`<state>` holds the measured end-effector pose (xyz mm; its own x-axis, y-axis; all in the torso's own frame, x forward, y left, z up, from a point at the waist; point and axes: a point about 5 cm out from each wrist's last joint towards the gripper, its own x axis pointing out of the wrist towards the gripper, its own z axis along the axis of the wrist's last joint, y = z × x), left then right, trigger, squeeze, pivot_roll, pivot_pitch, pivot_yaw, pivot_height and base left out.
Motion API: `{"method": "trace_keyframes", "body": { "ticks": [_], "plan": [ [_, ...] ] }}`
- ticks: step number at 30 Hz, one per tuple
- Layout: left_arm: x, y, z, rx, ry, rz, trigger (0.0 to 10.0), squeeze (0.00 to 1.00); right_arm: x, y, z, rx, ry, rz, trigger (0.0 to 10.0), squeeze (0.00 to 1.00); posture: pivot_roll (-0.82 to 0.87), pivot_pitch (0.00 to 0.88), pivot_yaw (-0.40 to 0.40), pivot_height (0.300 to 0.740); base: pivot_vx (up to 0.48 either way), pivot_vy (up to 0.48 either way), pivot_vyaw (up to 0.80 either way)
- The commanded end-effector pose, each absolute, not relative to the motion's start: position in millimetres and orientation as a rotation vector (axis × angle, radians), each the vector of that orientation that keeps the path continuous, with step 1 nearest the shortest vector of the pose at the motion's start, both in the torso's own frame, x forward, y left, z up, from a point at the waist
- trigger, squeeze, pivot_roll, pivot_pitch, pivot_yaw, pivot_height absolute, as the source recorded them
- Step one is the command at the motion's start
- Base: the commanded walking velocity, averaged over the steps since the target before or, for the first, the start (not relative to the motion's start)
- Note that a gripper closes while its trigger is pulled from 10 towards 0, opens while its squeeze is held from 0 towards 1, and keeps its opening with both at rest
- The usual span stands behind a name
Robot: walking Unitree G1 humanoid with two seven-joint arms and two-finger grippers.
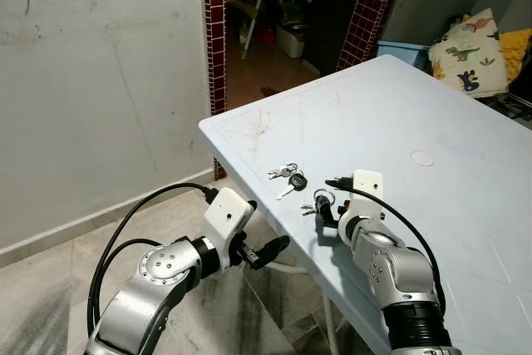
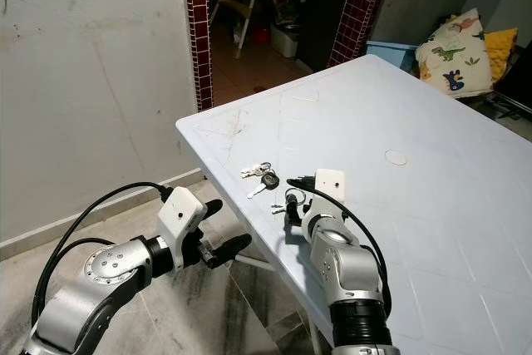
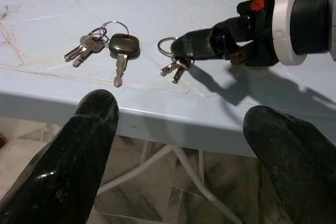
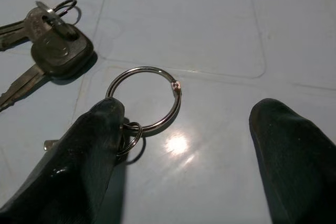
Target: Hang keys on a hook
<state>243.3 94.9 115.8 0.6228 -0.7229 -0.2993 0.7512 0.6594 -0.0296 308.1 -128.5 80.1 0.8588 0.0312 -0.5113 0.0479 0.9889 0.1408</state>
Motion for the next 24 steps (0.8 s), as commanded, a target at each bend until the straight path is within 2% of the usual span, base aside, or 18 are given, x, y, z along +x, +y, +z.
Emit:
{"method": "trace_keyframes", "body": {
  "ticks": [1,2,3,4,5,6,8,12,13,24],
  "plan": [
    [244,94,118,0.117,0.282,-0.843,10.0,0.00,305,-128,76,0.158,0.564,-0.011,0.3,0.00,0.15,0.000,-0.109,0.740,0.000,0.000,0.00],
    [244,94,118,0.117,0.282,-0.843,10.0,0.00,304,-128,76,0.159,0.563,-0.009,1.6,0.00,0.15,0.000,-0.109,0.740,0.000,0.000,0.00],
    [244,94,118,0.131,0.279,-0.847,10.0,0.00,304,-126,76,0.169,0.569,0.001,2.4,0.00,0.15,0.000,-0.110,0.740,0.000,0.000,0.00],
    [244,94,118,0.131,0.279,-0.847,10.0,0.00,304,-126,76,0.169,0.569,0.001,2.4,0.00,0.15,0.000,-0.110,0.740,0.000,0.000,0.00],
    [244,97,117,0.161,0.282,-0.836,10.0,0.00,303,-124,76,0.175,0.571,0.010,1.1,0.00,0.15,0.000,-0.110,0.740,0.000,0.000,0.00],
    [244,98,116,0.170,0.285,-0.830,10.0,0.00,303,-124,76,0.175,0.571,0.011,1.1,0.00,0.15,0.000,-0.110,0.740,0.000,0.000,0.00],
    [244,103,113,0.173,0.295,-0.810,10.0,0.00,302,-123,75,0.175,0.572,0.013,0.3,0.00,0.15,0.000,-0.111,0.740,0.000,0.000,0.00],
    [245,115,107,0.223,0.283,-0.746,10.0,0.00,302,-122,75,0.177,0.575,0.016,0.5,0.00,0.15,0.000,-0.111,0.740,0.000,0.000,0.00],
    [245,118,105,0.211,0.290,-0.731,10.0,0.00,302,-121,75,0.178,0.574,0.016,0.0,0.00,0.16,0.000,-0.111,0.740,0.000,0.000,0.00],
    [248,116,110,0.160,0.211,-0.653,10.0,0.00,303,-120,75,0.181,0.575,0.018,0.0,0.00,0.16,0.000,-0.114,0.740,0.000,0.000,0.00]
  ]
}}
